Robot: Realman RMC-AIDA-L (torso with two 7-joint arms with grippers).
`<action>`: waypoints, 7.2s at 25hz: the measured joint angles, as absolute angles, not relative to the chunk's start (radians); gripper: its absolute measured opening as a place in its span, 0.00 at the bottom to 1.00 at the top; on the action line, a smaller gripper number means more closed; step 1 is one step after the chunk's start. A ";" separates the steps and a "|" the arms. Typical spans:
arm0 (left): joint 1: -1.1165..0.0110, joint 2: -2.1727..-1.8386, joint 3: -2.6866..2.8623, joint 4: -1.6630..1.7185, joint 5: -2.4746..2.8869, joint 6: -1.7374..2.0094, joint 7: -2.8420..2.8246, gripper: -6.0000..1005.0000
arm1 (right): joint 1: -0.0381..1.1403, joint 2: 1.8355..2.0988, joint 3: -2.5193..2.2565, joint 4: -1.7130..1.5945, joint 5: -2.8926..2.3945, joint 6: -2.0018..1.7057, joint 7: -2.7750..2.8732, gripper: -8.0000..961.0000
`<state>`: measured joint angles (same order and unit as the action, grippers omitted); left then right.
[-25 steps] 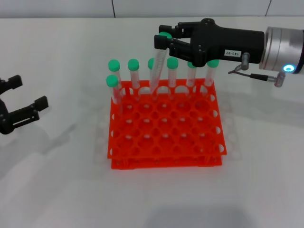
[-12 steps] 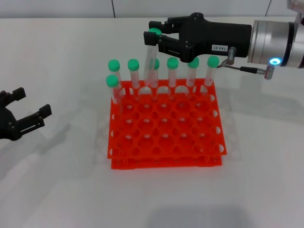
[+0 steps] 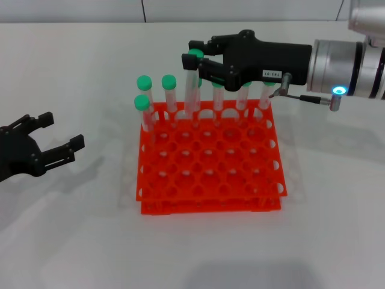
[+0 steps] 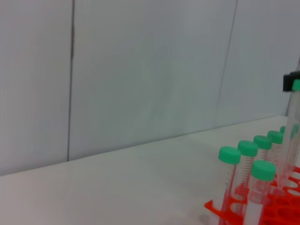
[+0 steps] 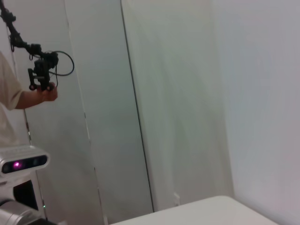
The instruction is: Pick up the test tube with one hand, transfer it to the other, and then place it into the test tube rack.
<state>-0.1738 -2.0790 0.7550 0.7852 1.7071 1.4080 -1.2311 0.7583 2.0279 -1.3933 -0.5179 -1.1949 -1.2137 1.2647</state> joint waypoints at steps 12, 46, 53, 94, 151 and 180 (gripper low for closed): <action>-0.199 -2.080 0.760 0.757 1.728 1.396 -1.221 0.89 | 0.758 2.028 -1.520 -0.524 -1.086 -1.161 1.238 0.28; -0.190 -2.083 0.760 0.735 1.736 1.423 -1.173 0.89 | 0.783 2.028 -1.699 -0.533 -0.943 -1.035 1.210 0.28; -0.194 -2.083 0.758 0.735 1.736 1.423 -1.175 0.89 | 0.784 2.028 -1.717 -0.539 -0.940 -1.024 1.203 0.28; -0.216 -2.083 0.759 0.709 1.733 1.410 -1.170 0.89 | 0.815 2.028 -1.850 -0.538 -0.915 -0.921 1.215 0.28; -0.290 -2.012 0.757 0.734 1.826 1.557 -1.283 0.89 | 0.453 1.953 -1.338 -0.779 -1.465 -1.327 1.330 0.56; -0.302 -1.991 0.752 0.745 1.905 1.683 -1.293 0.89 | 0.410 2.002 -1.317 -0.702 -1.474 -1.285 1.246 0.80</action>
<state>-0.3022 -1.9910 0.7524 0.7455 1.9046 1.6830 -1.2925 0.4104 2.0018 -1.3172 -0.7024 -1.4742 -1.2846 1.2458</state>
